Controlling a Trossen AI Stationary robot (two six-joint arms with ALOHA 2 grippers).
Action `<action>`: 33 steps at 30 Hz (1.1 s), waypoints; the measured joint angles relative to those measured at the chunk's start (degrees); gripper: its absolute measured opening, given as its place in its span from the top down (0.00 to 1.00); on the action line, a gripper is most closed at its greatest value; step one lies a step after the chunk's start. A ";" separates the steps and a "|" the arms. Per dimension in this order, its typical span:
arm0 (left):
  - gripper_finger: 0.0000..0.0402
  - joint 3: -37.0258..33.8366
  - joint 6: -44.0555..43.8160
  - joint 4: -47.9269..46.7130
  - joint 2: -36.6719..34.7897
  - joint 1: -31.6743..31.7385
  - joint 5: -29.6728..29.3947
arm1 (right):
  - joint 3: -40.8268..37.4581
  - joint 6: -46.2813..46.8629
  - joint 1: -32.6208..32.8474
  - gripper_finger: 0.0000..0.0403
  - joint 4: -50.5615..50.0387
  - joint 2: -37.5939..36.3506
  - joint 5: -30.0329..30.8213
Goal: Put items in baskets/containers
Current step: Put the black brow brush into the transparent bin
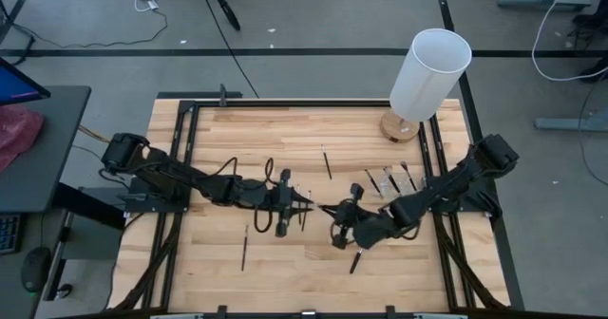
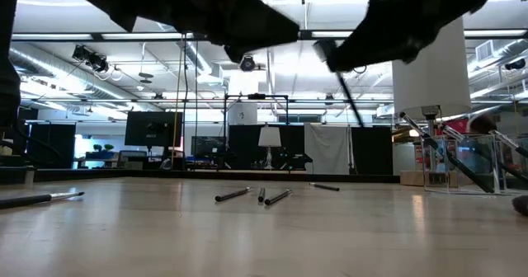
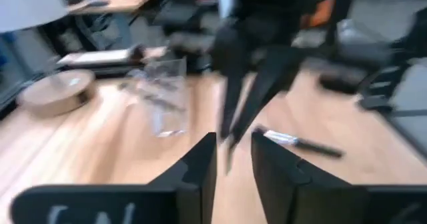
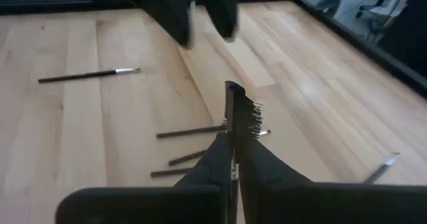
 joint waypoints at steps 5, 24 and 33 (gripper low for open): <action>0.70 -0.25 -1.21 -3.21 -0.50 -0.19 -3.31 | -0.02 2.27 4.31 0.98 -7.50 -6.98 6.53; 0.71 -0.24 -3.67 0.87 5.77 -0.98 -3.39 | -7.83 36.04 9.70 0.98 -48.58 -25.75 18.62; 0.71 -0.24 -3.67 1.79 5.77 -0.98 -3.39 | -18.08 38.44 4.17 0.98 -36.87 -25.70 12.33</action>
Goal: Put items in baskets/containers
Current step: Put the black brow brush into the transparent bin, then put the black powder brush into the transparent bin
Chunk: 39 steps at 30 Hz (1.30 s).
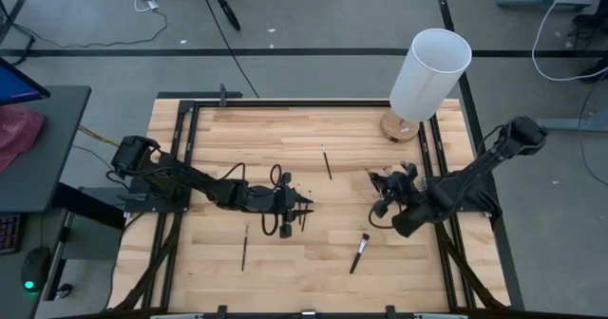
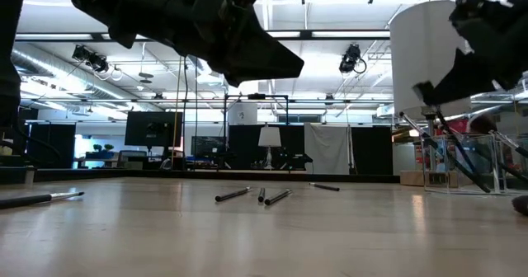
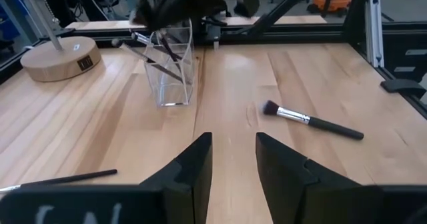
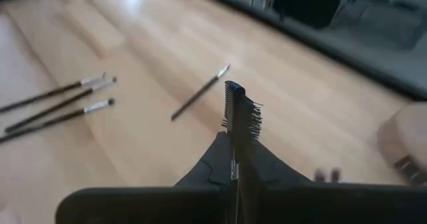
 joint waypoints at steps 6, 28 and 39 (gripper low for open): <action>0.71 0.00 -0.02 0.09 0.00 0.07 0.00 | -1.46 -3.31 -3.34 0.95 4.59 0.00 -8.33; 0.71 0.00 -0.04 0.02 0.00 0.07 0.00 | 6.42 -12.81 -4.95 0.68 4.38 0.02 -11.32; 0.71 0.00 -0.04 0.00 0.00 0.07 0.00 | 11.19 -16.78 -6.47 0.72 1.65 0.02 -10.82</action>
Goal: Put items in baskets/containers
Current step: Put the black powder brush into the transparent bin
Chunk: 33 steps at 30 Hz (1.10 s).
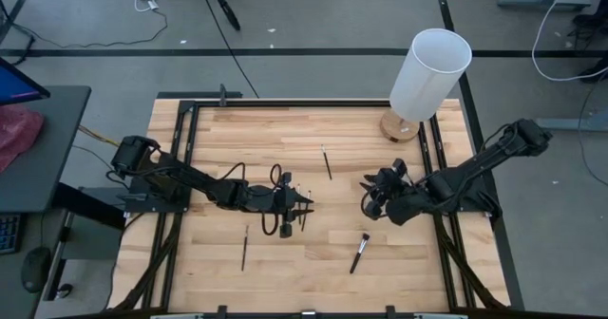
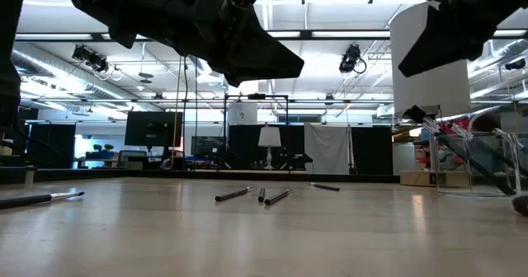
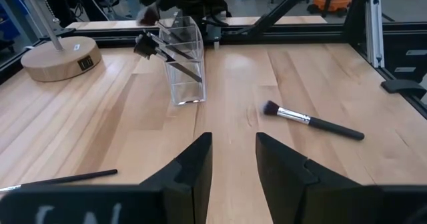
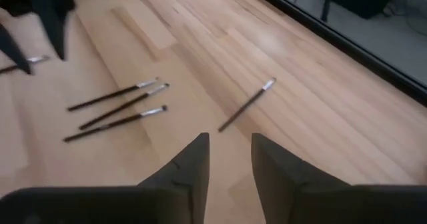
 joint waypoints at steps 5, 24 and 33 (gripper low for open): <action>0.71 0.00 0.00 -0.02 0.00 0.00 0.00 | 0.00 1.37 -2.26 0.65 -2.98 0.00 0.01; 0.71 0.00 0.02 -0.24 0.00 -0.09 0.02 | -0.29 -19.88 5.13 0.58 42.76 18.54 -11.63; 0.71 0.00 0.02 -0.19 0.00 -0.07 0.01 | 11.16 11.99 12.52 0.58 10.09 21.86 -21.39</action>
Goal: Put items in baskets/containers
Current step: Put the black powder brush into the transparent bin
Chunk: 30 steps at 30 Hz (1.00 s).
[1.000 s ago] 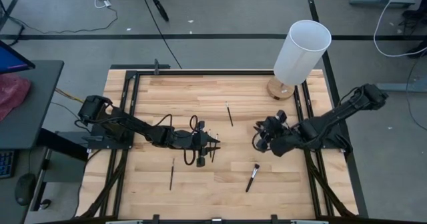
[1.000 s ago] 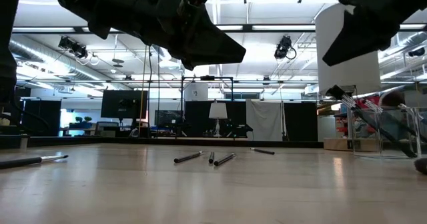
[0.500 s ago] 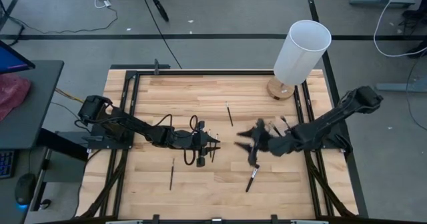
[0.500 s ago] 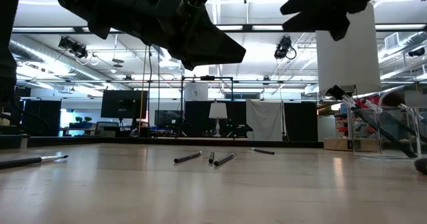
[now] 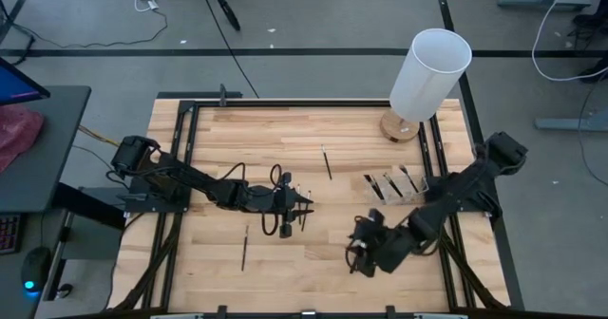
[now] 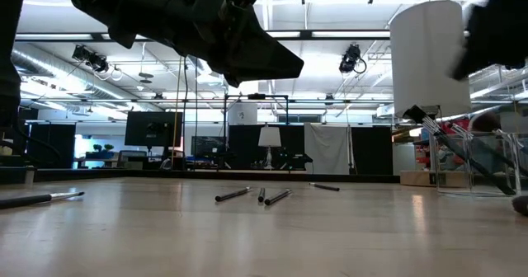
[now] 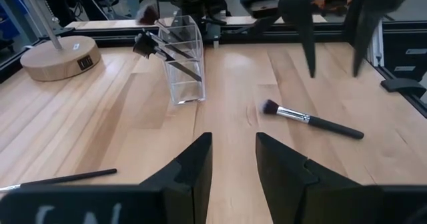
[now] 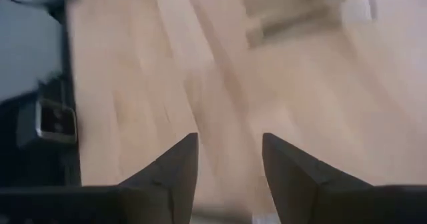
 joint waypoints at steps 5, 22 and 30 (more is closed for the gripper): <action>0.71 0.00 0.00 -0.03 0.00 0.00 0.00 | 0.72 21.63 1.49 0.50 -10.53 0.00 -9.56; 0.71 0.00 0.50 -0.43 0.00 0.02 -0.01 | -3.34 44.99 0.46 0.36 -5.58 7.87 -13.31; 0.71 0.00 0.50 -0.39 0.02 0.00 0.00 | -3.10 42.64 -2.01 0.47 -3.51 12.85 -13.57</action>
